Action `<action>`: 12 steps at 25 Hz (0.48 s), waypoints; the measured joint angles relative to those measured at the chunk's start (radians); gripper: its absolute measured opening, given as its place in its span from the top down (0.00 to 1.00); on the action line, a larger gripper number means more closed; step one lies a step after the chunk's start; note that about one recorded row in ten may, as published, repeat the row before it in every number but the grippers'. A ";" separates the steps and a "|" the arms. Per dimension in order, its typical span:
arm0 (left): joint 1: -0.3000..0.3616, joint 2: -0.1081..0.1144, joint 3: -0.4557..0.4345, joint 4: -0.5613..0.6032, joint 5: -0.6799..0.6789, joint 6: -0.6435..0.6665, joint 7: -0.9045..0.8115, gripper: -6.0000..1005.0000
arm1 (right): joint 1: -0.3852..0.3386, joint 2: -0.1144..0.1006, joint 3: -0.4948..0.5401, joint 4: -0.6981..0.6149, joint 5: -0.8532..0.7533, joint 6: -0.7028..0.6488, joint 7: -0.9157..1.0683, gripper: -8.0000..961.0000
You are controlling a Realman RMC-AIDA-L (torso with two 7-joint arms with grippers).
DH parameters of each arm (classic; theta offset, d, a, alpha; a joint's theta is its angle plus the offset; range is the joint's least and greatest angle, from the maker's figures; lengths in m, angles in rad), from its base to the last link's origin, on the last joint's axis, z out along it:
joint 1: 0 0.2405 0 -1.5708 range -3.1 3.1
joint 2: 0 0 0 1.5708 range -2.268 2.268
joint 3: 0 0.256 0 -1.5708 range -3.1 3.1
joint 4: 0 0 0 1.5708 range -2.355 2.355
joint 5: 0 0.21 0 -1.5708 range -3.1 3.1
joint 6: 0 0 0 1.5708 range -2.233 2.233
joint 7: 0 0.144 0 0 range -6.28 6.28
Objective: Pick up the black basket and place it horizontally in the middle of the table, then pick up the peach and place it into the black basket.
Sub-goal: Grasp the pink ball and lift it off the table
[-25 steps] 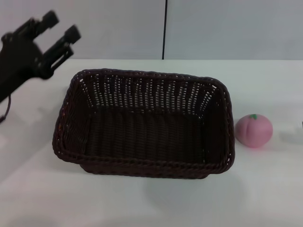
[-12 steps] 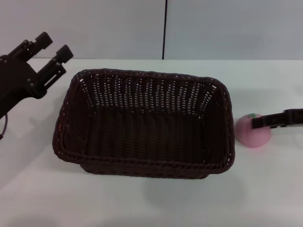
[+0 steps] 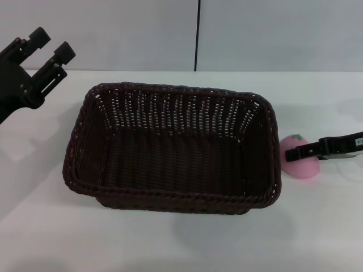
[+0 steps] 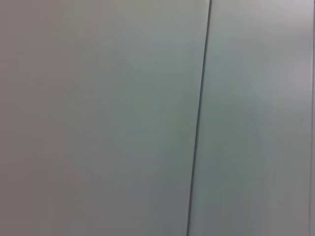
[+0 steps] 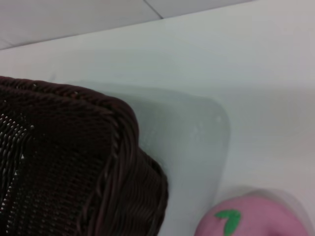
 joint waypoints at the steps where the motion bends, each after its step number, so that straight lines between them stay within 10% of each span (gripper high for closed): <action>1: 0.000 0.000 -0.004 0.000 0.000 0.000 0.000 0.40 | -0.003 0.001 0.000 -0.005 0.000 -0.002 0.001 0.28; 12: -0.007 0.000 -0.037 -0.001 -0.001 0.019 -0.035 0.40 | -0.037 0.014 0.013 -0.071 0.025 -0.052 0.005 0.53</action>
